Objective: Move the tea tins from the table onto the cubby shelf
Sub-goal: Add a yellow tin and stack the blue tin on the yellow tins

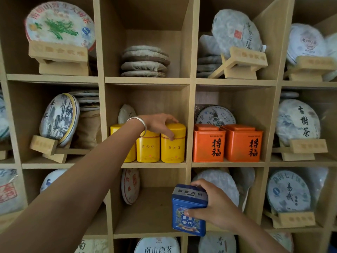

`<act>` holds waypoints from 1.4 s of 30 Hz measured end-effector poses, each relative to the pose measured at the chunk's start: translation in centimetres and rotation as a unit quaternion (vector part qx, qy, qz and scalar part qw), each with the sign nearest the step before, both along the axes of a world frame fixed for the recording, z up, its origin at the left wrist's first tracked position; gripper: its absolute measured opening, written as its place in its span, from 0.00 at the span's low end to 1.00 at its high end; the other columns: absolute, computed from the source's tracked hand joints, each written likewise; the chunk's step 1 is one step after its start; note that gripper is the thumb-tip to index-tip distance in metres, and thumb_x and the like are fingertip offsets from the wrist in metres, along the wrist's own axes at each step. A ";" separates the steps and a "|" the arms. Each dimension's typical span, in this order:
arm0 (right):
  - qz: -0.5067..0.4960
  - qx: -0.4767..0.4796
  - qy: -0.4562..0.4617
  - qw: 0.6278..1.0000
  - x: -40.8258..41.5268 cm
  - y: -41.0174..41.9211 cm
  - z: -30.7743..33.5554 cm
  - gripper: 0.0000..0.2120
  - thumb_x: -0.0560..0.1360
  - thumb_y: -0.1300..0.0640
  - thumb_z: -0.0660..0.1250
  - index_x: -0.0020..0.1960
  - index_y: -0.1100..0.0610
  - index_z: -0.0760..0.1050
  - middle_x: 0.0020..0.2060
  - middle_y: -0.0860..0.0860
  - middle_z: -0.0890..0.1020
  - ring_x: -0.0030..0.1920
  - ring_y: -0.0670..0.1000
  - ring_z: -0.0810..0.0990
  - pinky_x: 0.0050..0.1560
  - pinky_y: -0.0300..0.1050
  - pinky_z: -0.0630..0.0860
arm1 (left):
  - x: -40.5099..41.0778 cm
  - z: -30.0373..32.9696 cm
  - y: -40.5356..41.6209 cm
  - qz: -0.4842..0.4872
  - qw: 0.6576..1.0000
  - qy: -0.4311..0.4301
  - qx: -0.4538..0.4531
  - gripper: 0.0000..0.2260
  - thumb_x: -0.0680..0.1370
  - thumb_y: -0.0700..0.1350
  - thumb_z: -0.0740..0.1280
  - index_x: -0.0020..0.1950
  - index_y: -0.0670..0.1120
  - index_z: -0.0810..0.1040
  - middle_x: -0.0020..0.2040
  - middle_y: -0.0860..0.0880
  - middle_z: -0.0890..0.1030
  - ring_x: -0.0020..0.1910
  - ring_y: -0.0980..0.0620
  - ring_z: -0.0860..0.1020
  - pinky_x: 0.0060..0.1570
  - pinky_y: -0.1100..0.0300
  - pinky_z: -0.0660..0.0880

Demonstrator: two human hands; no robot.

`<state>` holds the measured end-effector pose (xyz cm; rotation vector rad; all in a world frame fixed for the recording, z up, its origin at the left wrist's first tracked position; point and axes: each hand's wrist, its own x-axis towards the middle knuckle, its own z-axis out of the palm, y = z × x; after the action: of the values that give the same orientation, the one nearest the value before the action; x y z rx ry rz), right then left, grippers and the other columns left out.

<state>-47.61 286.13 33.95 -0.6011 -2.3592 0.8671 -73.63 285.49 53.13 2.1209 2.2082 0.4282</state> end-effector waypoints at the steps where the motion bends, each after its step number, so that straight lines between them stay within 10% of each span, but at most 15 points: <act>1: 0.001 0.001 -0.002 1.000 -0.1 0.0 0.0 0.28 0.59 0.44 0.78 0.55 0.43 0.71 0.51 0.43 0.80 0.51 0.40 0.79 0.51 0.45 0.80 | 0.0 0.1 0.0 0.001 1.000 0.003 -0.007 0.35 0.71 0.53 0.74 0.74 0.55 0.62 0.71 0.49 0.68 0.59 0.52 0.68 0.53 0.56 0.70; 42: 0.008 0.003 -0.010 1.000 -1.0 0.3 -1.4 0.31 0.58 0.41 0.78 0.57 0.40 0.70 0.53 0.42 0.77 0.53 0.39 0.78 0.52 0.42 0.79 | 0.6 -0.2 0.0 0.016 1.000 0.012 -0.008 0.35 0.73 0.53 0.71 0.76 0.52 0.59 0.73 0.46 0.67 0.68 0.44 0.69 0.57 0.56 0.69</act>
<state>-48.60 286.46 32.56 -0.5918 -2.3856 0.8655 -72.99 285.47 52.98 2.0969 2.2539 0.3874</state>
